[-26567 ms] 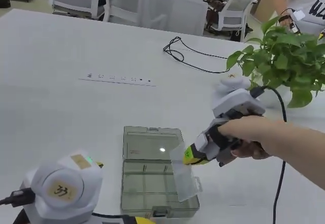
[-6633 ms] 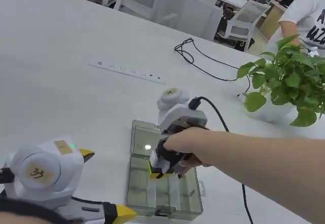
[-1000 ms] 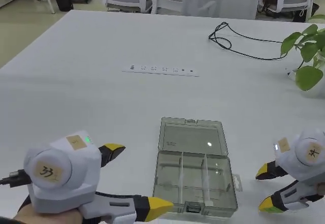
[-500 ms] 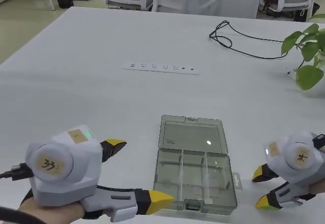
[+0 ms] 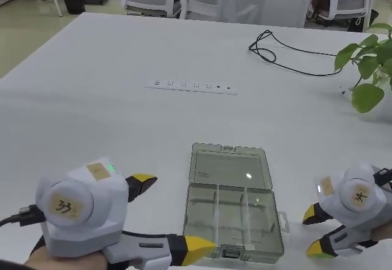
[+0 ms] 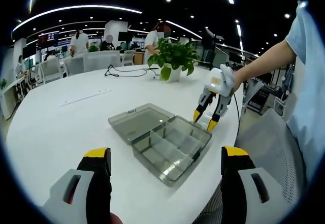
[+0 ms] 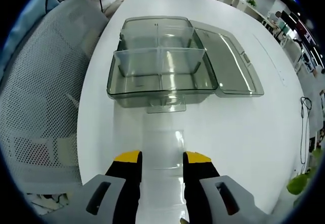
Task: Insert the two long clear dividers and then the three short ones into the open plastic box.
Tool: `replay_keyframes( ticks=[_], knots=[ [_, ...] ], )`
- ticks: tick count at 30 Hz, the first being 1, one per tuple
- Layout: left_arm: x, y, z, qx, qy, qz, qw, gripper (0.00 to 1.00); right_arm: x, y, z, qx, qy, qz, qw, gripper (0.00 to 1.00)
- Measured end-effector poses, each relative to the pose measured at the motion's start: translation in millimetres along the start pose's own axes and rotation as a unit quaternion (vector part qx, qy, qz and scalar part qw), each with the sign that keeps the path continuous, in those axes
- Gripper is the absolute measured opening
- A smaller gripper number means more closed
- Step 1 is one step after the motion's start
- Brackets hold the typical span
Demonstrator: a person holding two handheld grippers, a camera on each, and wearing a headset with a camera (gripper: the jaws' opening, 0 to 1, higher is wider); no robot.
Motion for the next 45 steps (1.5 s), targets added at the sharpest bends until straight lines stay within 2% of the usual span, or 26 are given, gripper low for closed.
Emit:
replay_keyframes(
  ticks=[4,7,14,18,21,23,26,28,35,38,43,45],
  knots=[
    [-0.2,-0.6,0.7,-0.001,-0.001,-0.009,1.0,0.91,-0.6,1.7,-2.3,-0.003,-0.011,-0.005,0.9999,0.33],
    [0.9,-2.7,2.4,-0.006,0.003,-0.042,0.9991,0.9,-0.6,4.2,-3.6,-0.012,-0.014,0.002,0.9998,0.33],
    [-1.4,-4.7,6.2,-0.005,0.002,-0.06,0.9982,0.9,-5.6,5.7,-9.6,-0.02,-0.032,0.007,0.9993,0.33],
    [-1.8,-2.4,9.8,-0.007,0.001,-0.066,0.9978,0.89,-10.6,9.9,-18.5,-0.031,-0.052,0.01,0.9981,0.33],
    [-2.5,5.0,15.5,-0.019,0.0,-0.091,0.9957,0.86,-16.6,16.3,-30.0,-0.039,-0.075,0.002,0.9964,0.33],
    [-3.9,9.7,21.1,-0.021,-0.001,-0.092,0.9955,0.84,-18.9,19.9,-36.0,-0.043,-0.083,-0.001,0.9956,0.33],
    [-9.4,13.7,31.2,-0.017,-0.01,-0.094,0.9954,0.84,-23.8,28.7,-47.5,-0.05,-0.102,-0.013,0.9934,0.33],
    [-13.1,16.1,37.6,-0.013,-0.015,-0.094,0.9954,0.83,-24.6,34.4,-53.4,-0.054,-0.105,-0.014,0.9929,0.33],
    [-19.9,24.7,54.8,-0.001,-0.028,-0.12,0.9924,0.72,-27.8,60.3,-69.7,-0.077,-0.138,-0.039,0.9867,0.33],
    [-25.9,26.3,58.2,0.004,-0.047,-0.143,0.9886,0.63,-25.4,75.5,-75.4,-0.087,-0.152,-0.057,0.9829,0.32],
    [-26.3,28.6,60.1,-0.001,-0.053,-0.182,0.9818,0.51,-19.5,102.3,-82.5,-0.108,-0.166,-0.086,0.9764,0.32],
    [-27.2,28.8,59.8,-0.001,-0.055,-0.188,0.9807,0.46,-19.0,109.7,-84.0,-0.111,-0.175,-0.099,0.9733,0.32]
  ],
)
Point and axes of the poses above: the centre of the closed fingertips' face, and the gripper's own axes: z roughly forward along the fingers, x roughly to its left, y roughly out of its top, the point moved 3 cm from there along -z, roughly backward along the fingers, and after that the axes turned 4 degrees about -z, right-handed, at the moved point
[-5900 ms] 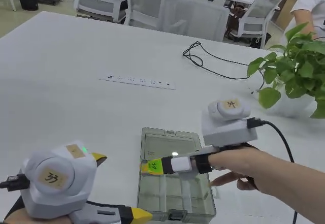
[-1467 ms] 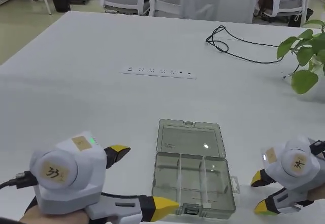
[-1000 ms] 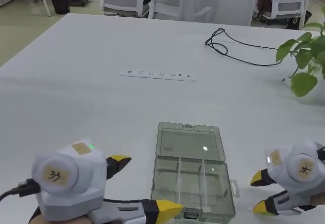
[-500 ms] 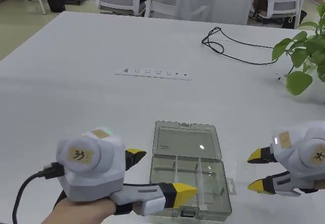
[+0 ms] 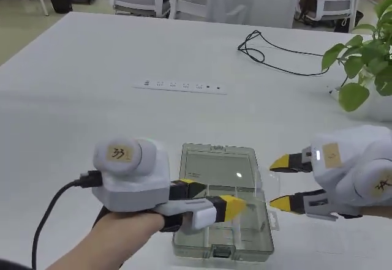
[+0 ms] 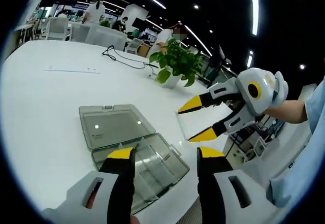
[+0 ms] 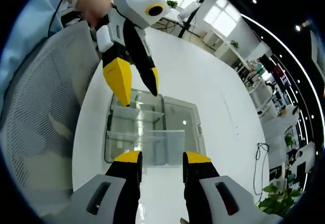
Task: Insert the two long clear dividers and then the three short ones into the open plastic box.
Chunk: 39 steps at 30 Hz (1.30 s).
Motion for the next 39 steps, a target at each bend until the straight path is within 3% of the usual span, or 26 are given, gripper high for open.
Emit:
replay_keyframes(
  ticks=[6,12,18,27,39],
  knots=[
    [-7.5,-1.8,0.4,0.001,-0.02,-0.018,0.9996,0.33,4.4,25.2,2.7,-0.024,-0.005,-0.034,0.9991,0.32],
    [-9.6,0.4,-0.9,-0.006,-0.029,-0.038,0.9989,0.16,9.8,37.6,5.3,-0.034,-0.008,-0.053,0.998,0.32],
    [-13.5,0.1,-1.5,-0.006,-0.04,-0.05,0.9979,0.08,11.0,42.8,6.6,-0.036,-0.011,-0.064,0.9973,0.32],
    [-19.4,-0.4,-1.9,-0.006,-0.055,-0.062,0.9965,0.0,14.1,50.8,5.8,-0.042,-0.013,-0.071,0.9965,0.32],
    [-22.4,-1.6,-2.9,0.001,-0.066,-0.067,0.9956,0.0,16.0,52.1,4.2,-0.04,-0.009,-0.079,0.996,0.33]
  ],
)
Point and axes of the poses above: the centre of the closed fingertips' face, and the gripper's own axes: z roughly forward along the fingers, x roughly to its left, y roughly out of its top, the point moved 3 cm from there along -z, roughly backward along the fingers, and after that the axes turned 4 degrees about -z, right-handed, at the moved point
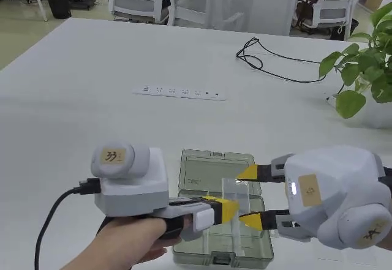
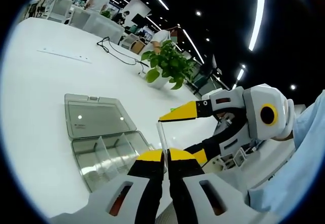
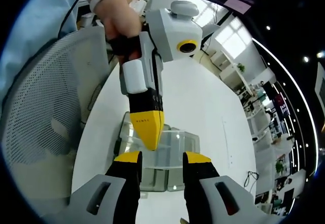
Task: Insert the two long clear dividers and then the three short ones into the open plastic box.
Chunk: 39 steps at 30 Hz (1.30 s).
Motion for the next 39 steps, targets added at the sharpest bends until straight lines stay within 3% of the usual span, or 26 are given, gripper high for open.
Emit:
replay_keyframes(
  ticks=[9,10,11,13,16,19,21,26,28,31,33,36,39],
  knots=[
    [0.1,2.4,-3.5,-0.005,-0.007,-0.006,0.9999,0.0,-1.6,4.3,-1.4,-0.004,-0.002,-0.01,0.9999,0.33],
    [5.5,0.9,-4.8,0.001,0.008,0.005,1.0,0.0,-2.4,4.9,-1.9,-0.005,-0.004,-0.013,0.9999,0.31],
    [4.2,-0.3,-4.8,0.002,0.0,0.019,0.9998,0.0,-3.4,6.4,-3.1,-0.01,-0.003,-0.016,0.9998,0.28],
    [1.6,1.1,-6.9,-0.008,-0.012,-0.001,0.9999,0.0,-3.1,8.7,-2.4,-0.017,0.003,0.002,0.9999,0.32],
    [5.5,0.5,-7.3,-0.002,-0.003,0.02,0.9998,0.0,-3.7,9.5,-1.0,-0.018,0.007,0.007,0.9998,0.36],
    [4.6,0.9,-8.2,-0.002,-0.012,0.021,0.9997,0.0,-8.4,12.6,-4.7,-0.031,0.012,0.028,0.999,0.36],
    [7.0,-2.6,-9.8,0.013,-0.014,0.048,0.9987,0.0,-16.2,12.3,-8.2,-0.037,0.013,0.041,0.9984,0.37],
    [10.2,-7.8,-13.5,0.025,-0.032,0.07,0.9967,0.0,-24.5,13.4,-17.7,-0.061,0.066,0.117,0.9891,0.34],
    [11.3,-8.9,-15.3,0.029,-0.041,0.095,0.9942,0.0,-27.3,13.5,-21.0,-0.066,0.092,0.146,0.9827,0.33],
    [8.8,-9.1,-18.2,0.029,-0.062,0.103,0.9923,0.0,-28.8,16.1,-24.4,-0.078,0.133,0.181,0.9712,0.27],
    [8.3,-9.9,-18.7,0.033,-0.066,0.11,0.9912,0.0,-29.5,14.0,-23.4,-0.082,0.169,0.207,0.9602,0.23],
    [4.5,-11.8,-20.0,0.038,-0.085,0.133,0.9868,0.0,-29.3,8.5,-18.8,-0.065,0.187,0.201,0.9593,0.18],
    [1.1,-13.9,-20.8,0.047,-0.097,0.139,0.9845,0.0,-22.5,14.2,-17.1,-0.064,0.217,0.203,0.9526,0.13]
  ],
)
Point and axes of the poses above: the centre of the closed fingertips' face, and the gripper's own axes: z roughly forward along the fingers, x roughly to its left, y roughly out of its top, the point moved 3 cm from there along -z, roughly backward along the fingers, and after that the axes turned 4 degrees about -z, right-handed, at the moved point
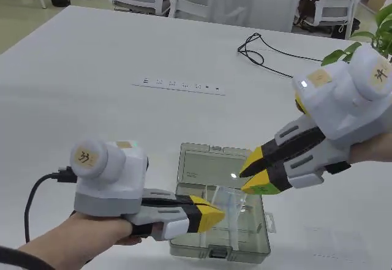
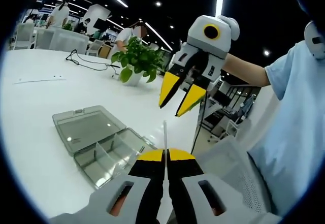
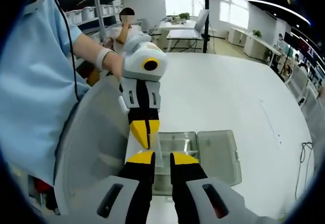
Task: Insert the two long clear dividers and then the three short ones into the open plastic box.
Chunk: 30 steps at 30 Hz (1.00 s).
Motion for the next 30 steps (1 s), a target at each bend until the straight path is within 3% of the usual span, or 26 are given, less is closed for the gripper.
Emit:
replay_keyframes(
  ticks=[3,16,25,30],
  knots=[
    [-4.3,-1.7,0.8,0.009,-0.017,0.016,0.9997,0.0,7.3,3.7,4.8,0.006,0.035,-0.001,0.9994,0.13],
    [-10.7,-0.7,0.5,0.012,-0.044,0.045,0.9979,0.0,19.0,0.4,7.3,0.04,0.122,0.016,0.9917,0.05],
    [-12.1,-3.9,0.1,0.021,-0.054,0.063,0.9963,0.0,21.9,0.9,14.4,0.06,0.144,0.01,0.9877,0.03],
    [-8.2,-5.9,-2.5,0.024,-0.045,0.054,0.9972,0.0,20.0,3.9,19.4,0.07,0.131,0.008,0.9889,0.03]
  ],
)
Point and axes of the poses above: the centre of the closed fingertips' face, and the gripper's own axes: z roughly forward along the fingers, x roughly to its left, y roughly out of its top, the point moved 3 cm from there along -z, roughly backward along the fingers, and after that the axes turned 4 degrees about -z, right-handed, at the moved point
